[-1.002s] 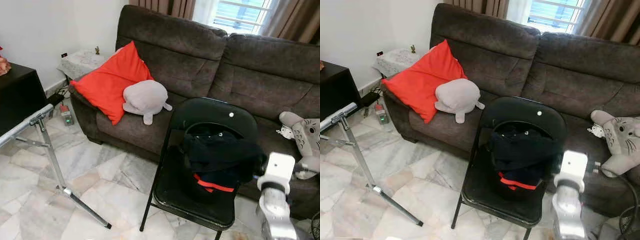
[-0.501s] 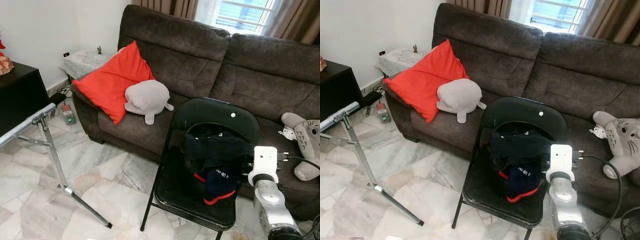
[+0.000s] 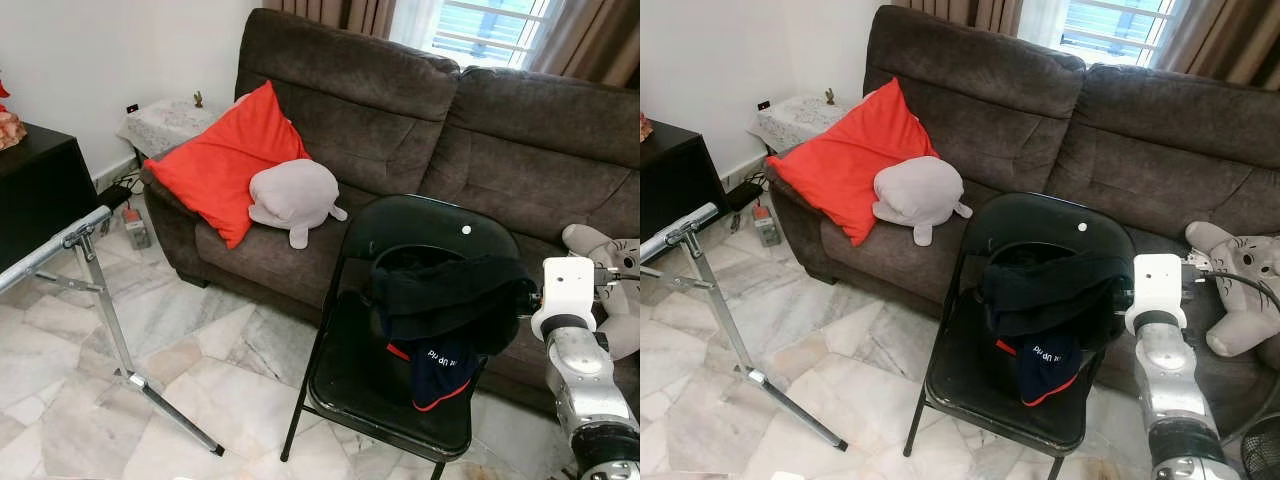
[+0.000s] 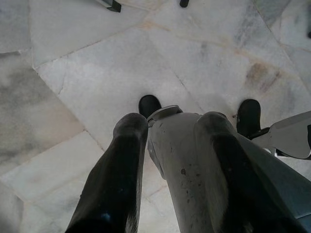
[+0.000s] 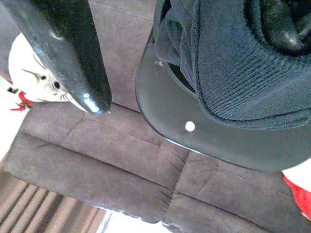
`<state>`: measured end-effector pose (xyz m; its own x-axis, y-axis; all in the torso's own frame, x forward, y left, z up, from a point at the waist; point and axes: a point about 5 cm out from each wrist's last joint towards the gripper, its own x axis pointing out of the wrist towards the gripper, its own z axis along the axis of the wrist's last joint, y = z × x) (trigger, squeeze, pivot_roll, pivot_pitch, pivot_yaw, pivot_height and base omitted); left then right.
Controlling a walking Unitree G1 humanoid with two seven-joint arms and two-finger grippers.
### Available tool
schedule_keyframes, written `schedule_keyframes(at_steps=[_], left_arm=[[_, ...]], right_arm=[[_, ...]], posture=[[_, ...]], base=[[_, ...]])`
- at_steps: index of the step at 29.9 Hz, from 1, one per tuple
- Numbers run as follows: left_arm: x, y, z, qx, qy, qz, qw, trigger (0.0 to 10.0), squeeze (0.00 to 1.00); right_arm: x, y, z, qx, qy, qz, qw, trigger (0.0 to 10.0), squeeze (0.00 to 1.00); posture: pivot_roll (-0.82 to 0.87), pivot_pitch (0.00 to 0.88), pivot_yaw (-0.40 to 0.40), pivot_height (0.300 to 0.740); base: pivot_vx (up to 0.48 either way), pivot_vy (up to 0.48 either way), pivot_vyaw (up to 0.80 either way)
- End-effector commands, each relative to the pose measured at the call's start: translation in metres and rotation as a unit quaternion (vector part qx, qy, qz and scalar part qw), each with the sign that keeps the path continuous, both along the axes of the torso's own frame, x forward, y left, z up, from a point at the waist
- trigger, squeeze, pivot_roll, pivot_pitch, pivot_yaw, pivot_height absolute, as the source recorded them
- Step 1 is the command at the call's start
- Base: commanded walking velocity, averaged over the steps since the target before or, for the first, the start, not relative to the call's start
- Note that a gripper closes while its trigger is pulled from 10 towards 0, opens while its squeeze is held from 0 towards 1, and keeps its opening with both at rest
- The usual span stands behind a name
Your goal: Hang hanger
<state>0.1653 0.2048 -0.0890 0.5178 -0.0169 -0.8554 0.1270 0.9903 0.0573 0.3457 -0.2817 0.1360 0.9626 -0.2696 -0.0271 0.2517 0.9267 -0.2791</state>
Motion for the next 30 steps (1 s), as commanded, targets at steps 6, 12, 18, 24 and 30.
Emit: schedule_keyframes(at_steps=[6,12,18,24,30], left_arm=[[-0.005,0.000,-0.003,0.000,0.017,-0.006,1.000,10.0,0.00],[-0.005,-0.001,-0.003,-0.001,0.021,-0.010,1.000,10.0,0.00],[-0.005,-0.001,-0.003,-0.003,0.024,-0.013,1.000,10.0,0.00],[-0.005,-0.001,-0.003,-0.006,0.027,-0.016,0.999,10.0,0.00],[-0.005,-0.001,-0.003,-0.007,0.028,-0.017,0.999,10.0,0.00]], right_arm=[[0.008,0.012,0.005,-0.015,0.057,0.108,0.992,10.0,0.00],[-0.001,0.015,-0.015,-0.083,0.161,0.185,0.966,10.0,0.00],[-0.004,0.002,-0.006,-0.095,0.190,0.211,0.954,10.0,0.00],[-0.014,-0.016,0.004,-0.140,0.243,0.239,0.929,10.0,0.00],[-0.027,-0.037,0.004,-0.163,0.287,0.235,0.914,10.0,0.00]], posture=[[0.03,0.005,-0.085,0.740],[0.03,0.005,-0.081,0.740],[0.02,0.006,-0.078,0.740],[0.01,0.010,-0.075,0.740],[0.01,0.011,-0.073,0.740]], base=[[0.000,0.000,0.00],[0.000,0.000,0.00],[0.000,0.000,0.00],[0.000,0.000,0.00],[0.000,0.000,0.00]])
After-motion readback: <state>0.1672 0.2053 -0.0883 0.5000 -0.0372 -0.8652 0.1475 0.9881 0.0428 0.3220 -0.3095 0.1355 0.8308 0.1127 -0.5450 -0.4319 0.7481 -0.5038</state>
